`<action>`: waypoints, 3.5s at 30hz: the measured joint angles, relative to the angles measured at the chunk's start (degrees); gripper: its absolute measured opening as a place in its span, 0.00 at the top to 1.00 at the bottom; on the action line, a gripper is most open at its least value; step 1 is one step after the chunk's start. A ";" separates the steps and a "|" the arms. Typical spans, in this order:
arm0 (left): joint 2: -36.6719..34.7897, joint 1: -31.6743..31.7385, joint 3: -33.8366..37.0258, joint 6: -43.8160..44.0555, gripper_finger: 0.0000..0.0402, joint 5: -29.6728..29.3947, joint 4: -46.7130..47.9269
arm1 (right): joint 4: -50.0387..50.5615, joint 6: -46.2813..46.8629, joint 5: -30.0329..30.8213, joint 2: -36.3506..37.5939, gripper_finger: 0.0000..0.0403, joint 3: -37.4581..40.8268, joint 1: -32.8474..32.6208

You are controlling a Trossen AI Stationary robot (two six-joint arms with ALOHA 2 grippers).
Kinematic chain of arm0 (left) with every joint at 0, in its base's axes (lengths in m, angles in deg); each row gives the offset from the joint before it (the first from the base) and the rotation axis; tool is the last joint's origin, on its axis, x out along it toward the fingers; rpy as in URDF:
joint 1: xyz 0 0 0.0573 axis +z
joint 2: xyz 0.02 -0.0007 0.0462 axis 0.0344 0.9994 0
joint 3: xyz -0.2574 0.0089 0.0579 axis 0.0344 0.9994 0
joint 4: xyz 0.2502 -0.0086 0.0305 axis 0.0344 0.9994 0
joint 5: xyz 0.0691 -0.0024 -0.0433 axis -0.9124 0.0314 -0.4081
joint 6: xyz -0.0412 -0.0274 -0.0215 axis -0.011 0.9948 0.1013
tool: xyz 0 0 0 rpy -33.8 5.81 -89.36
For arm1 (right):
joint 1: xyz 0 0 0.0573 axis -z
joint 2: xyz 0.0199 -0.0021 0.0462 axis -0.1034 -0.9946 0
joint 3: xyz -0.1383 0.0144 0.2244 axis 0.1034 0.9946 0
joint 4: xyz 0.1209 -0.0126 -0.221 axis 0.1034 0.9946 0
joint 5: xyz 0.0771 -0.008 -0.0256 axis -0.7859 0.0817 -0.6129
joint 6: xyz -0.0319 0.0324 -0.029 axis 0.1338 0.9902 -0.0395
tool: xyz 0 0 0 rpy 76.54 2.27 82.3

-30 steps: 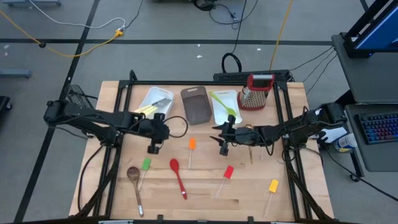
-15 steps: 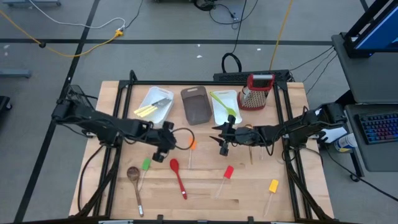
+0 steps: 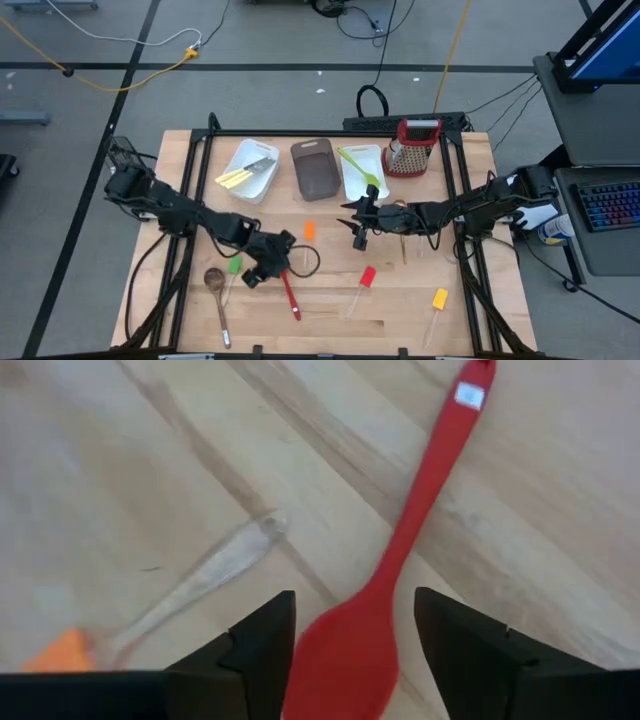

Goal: Pick & Place Kitchen Items
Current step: Put the red slotted spoon into the right white bin

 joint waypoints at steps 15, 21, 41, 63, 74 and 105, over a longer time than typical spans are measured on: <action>10.56 -1.06 -0.28 -3.31 0.58 4.71 -8.46 | -0.70 0.07 0.02 -0.02 0.54 1.98 0.01; 12.14 0.24 -0.24 -3.68 0.76 7.54 -8.04 | -2.50 2.78 0.03 -0.02 0.54 3.43 0.01; -1.61 7.32 0.08 0.33 0.96 -12.84 -7.45 | -5.20 2.36 0.17 -0.02 0.54 3.48 0.01; -5.03 7.20 0.07 7.99 0.94 -45.54 -13.12 | -4.35 14.72 8.41 -0.03 0.54 3.48 -0.13; -5.03 7.04 0.04 13.65 0.93 -53.96 -20.76 | -11.85 18.40 13.59 -0.02 0.54 3.54 0.92; -5.01 9.87 0.02 13.80 0.94 -53.59 -32.38 | -53.85 14.13 -2.99 -22.78 0.55 -7.80 10.13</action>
